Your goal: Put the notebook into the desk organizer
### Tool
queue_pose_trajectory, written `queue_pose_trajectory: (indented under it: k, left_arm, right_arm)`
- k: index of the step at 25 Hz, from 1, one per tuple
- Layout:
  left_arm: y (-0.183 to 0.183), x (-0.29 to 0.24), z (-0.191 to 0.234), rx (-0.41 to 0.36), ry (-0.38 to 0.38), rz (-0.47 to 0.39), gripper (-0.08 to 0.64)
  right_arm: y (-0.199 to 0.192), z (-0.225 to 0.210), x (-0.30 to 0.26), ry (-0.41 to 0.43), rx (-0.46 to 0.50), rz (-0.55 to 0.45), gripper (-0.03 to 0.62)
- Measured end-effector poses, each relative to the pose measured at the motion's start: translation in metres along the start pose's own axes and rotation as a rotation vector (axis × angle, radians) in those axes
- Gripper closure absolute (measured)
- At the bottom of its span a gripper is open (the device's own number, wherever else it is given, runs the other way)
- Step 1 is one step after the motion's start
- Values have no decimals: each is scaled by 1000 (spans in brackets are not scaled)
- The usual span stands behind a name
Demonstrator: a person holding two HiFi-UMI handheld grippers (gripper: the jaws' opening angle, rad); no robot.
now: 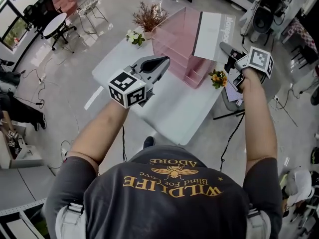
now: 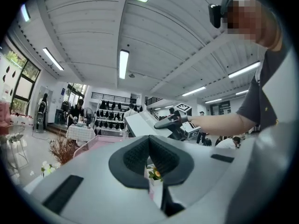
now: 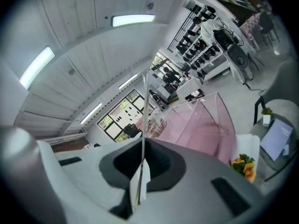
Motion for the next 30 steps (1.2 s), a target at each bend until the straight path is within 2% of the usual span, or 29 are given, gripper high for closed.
queue_pose_trajectory:
  k: [6,11,20,25,30]
  left_arm:
    - [16,-28,84,3,-76,-8,560]
    - [20,-56,141,16,-107,2,560]
    - [21,-69,184,30,-154,-11,560]
    - [18,-65,201,45,-163,-3,560]
    - [17,-56,213,50,-176,0,560]
  right_arm:
    - [12,-6,-97,-124,4,-20,583]
    - [17,-10,-152,-199,13,-22,583]
    - [-5,-28,-207,-341,7,-4,583]
    - [-18,-44,-220,-421,-11,26,583]
    - [-28,-63,-221,-522,16,47,583]
Point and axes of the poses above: the fingertips, and each gripper's own axes: x backward along the fingers, z to its left, y out of its top, the point moved 4 cm from there along x, backward along the fingers, and after that the axes turned 14 degrees about -z, right-handed, at the moved point
